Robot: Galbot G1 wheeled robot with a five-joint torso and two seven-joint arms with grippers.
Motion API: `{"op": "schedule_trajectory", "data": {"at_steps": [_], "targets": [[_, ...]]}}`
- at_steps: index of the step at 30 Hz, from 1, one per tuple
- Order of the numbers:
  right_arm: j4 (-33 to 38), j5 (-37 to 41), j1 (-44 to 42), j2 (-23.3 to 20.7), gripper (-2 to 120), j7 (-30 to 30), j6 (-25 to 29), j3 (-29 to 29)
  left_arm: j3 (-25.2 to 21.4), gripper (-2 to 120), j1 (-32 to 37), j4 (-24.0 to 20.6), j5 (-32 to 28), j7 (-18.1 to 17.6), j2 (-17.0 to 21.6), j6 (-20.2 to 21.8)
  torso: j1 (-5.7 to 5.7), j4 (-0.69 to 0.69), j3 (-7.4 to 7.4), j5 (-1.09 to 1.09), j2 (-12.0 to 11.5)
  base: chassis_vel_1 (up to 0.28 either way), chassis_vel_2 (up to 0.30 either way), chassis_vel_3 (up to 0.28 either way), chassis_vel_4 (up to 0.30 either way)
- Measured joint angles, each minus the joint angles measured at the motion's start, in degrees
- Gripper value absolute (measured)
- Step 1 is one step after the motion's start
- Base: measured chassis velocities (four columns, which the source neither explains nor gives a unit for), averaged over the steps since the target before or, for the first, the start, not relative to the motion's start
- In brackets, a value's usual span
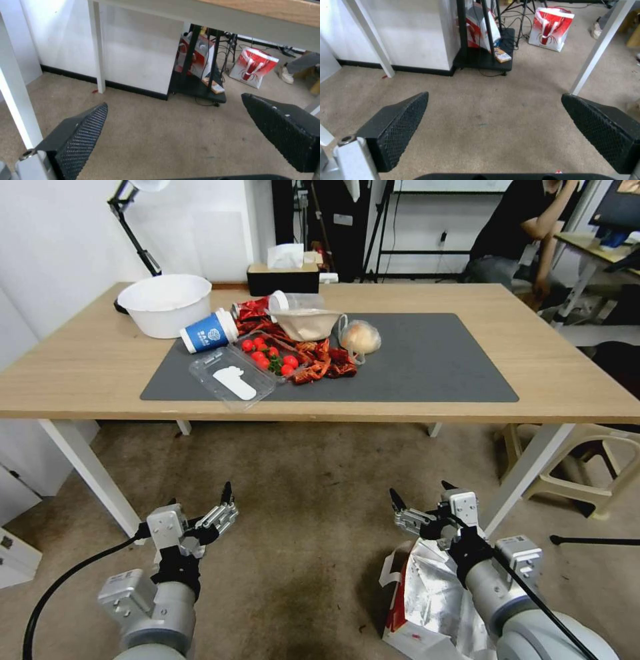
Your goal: Pick up the food delivery bag from the floor and place it on the table.
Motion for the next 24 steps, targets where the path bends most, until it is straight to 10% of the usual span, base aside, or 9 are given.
{"op": "schedule_trajectory", "data": {"at_steps": [24], "targets": [[-0.18,-0.20,-0.04,0.17,100,-0.27,-0.12,-0.04,-0.13,100,0.07,0.10,0.19,0.00,-0.08,-0.02,-2.12,0.00,-3.50,0.00,-5.60,0.000,0.000,0.000,0.000]]}}
